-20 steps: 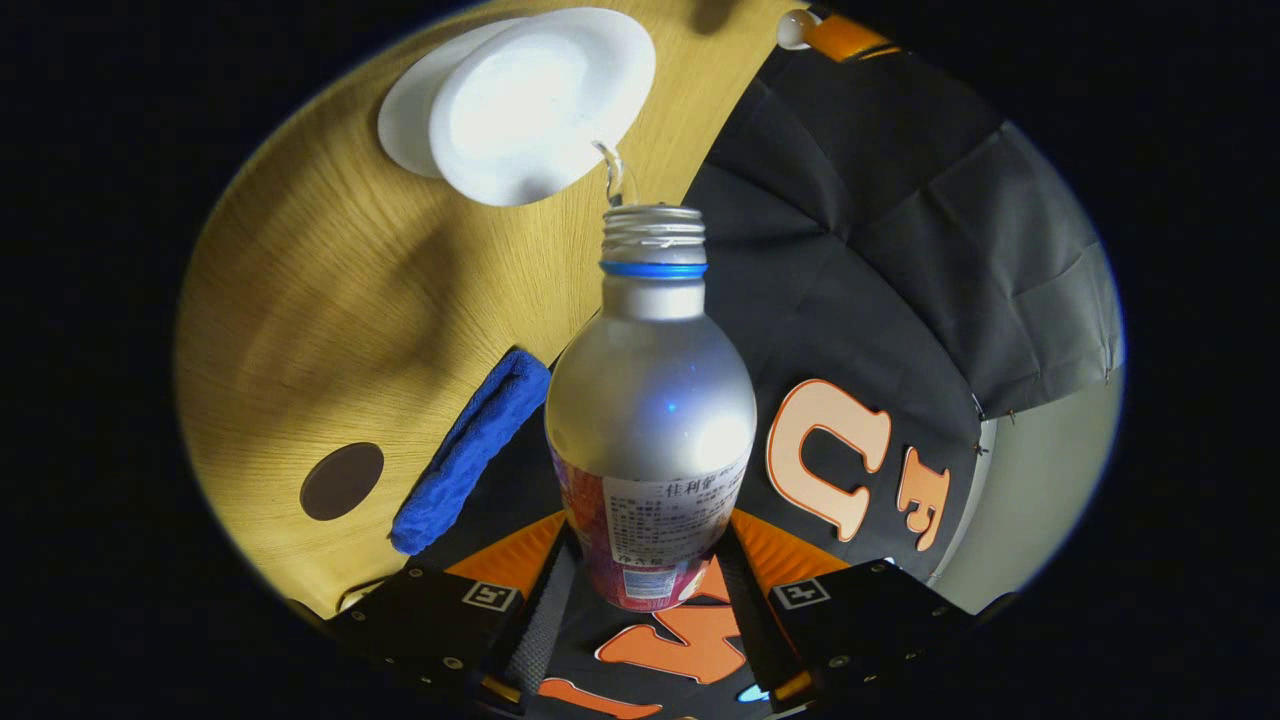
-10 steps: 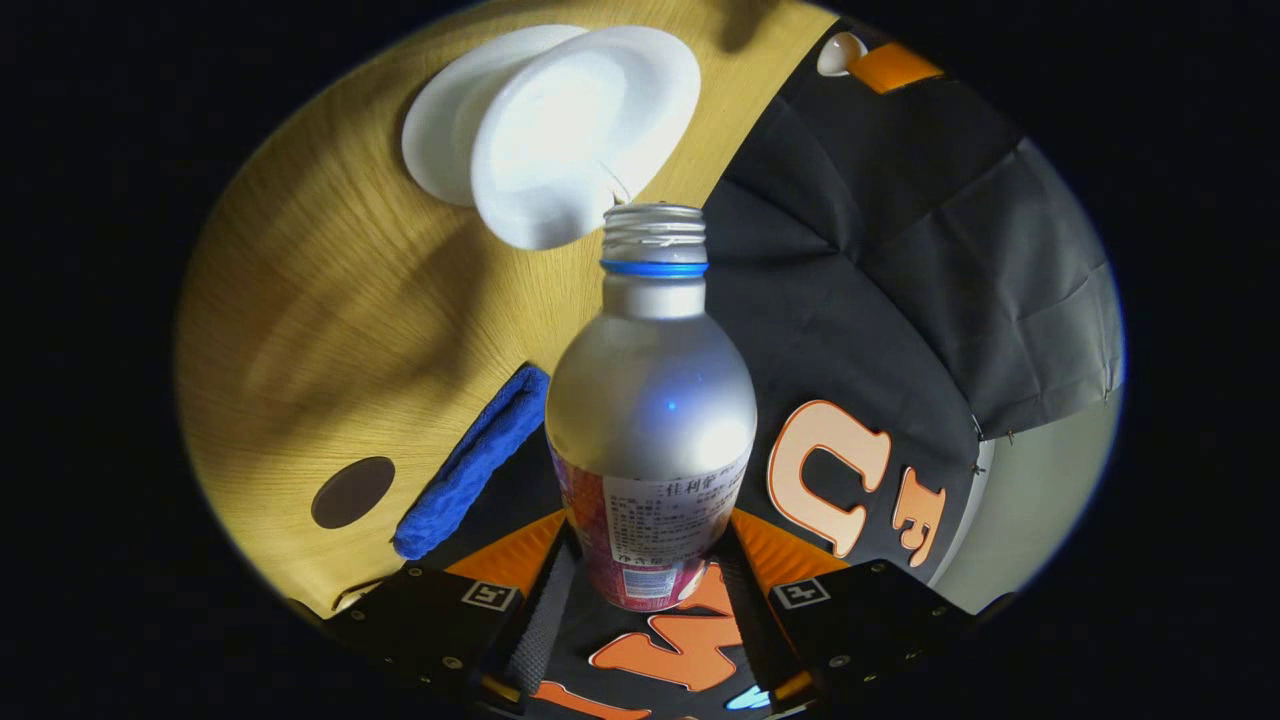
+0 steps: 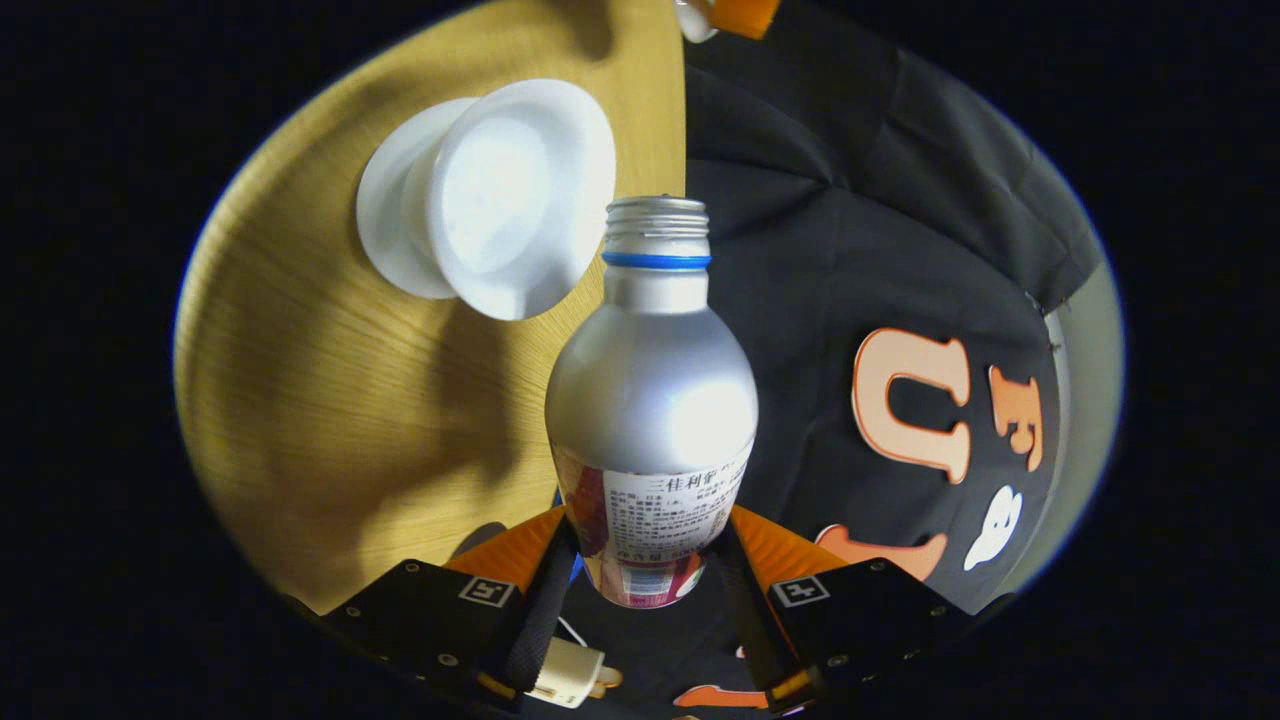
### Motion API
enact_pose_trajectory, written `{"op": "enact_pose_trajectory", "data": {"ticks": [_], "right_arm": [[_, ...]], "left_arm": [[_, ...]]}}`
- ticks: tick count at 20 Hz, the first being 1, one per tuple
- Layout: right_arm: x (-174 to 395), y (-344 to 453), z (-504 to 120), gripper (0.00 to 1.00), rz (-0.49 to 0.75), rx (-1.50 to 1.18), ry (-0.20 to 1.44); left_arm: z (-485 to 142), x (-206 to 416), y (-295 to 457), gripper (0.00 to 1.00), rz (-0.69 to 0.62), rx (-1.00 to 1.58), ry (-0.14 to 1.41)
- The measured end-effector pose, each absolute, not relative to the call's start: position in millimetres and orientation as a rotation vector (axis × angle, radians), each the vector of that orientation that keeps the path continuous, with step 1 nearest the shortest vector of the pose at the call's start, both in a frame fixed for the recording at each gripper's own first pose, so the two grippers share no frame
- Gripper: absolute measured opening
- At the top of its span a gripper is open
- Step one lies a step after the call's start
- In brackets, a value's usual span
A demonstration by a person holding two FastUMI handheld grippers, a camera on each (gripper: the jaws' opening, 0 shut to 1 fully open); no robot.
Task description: Open the teacup lid with one hand, grasp the water bottle and pour water into the teacup with the other hand; after pouring, place the water bottle on the coaster and then close the teacup lid.
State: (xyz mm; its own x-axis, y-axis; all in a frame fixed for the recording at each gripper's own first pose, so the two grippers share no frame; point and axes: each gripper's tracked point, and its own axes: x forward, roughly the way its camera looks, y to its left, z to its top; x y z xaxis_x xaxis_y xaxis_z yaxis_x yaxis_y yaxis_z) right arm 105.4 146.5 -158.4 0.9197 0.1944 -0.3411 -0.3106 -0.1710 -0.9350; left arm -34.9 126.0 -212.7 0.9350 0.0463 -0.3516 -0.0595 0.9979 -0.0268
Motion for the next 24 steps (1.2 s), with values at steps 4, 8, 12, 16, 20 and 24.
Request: {"op": "enact_pose_trajectory", "data": {"ticks": [4, 8, 12, 16, 20, 24], "right_arm": [[99.7, 144.5, -172.2, 0.78, 0.480, -1.450, 0.217], [89.2, 131.1, -176.5, 0.78, 0.477, -1.225, 0.338], [77.2, 106.7, -177.0, 0.78, 0.442, -0.961, 0.432], [78.9, 93.7, -202.5, 0.78, 0.432, -0.711, 0.545], [84.7, 87.6, -212.1, 0.79, 0.401, -0.575, 0.562], [85.6, 83.7, -228.3, 0.79, 0.384, -0.414, 0.586]], "left_arm": [[-204.5, -29.0, 112.3, 0.32, 0.033, -0.043, 0.342], [-195.4, -20.6, 90.3, 0.32, -0.006, -0.028, 0.323], [-183.0, -8.4, 64.9, 0.32, -0.049, -0.035, 0.304], [-173.2, 6.8, 38.7, 0.32, -0.095, -0.036, 0.284], [-171.7, 16.9, 7.9, 0.32, -0.138, -0.026, 0.281], [-178.3, 20.0, -13.3, 0.32, -0.166, -0.027, 0.297]]}}
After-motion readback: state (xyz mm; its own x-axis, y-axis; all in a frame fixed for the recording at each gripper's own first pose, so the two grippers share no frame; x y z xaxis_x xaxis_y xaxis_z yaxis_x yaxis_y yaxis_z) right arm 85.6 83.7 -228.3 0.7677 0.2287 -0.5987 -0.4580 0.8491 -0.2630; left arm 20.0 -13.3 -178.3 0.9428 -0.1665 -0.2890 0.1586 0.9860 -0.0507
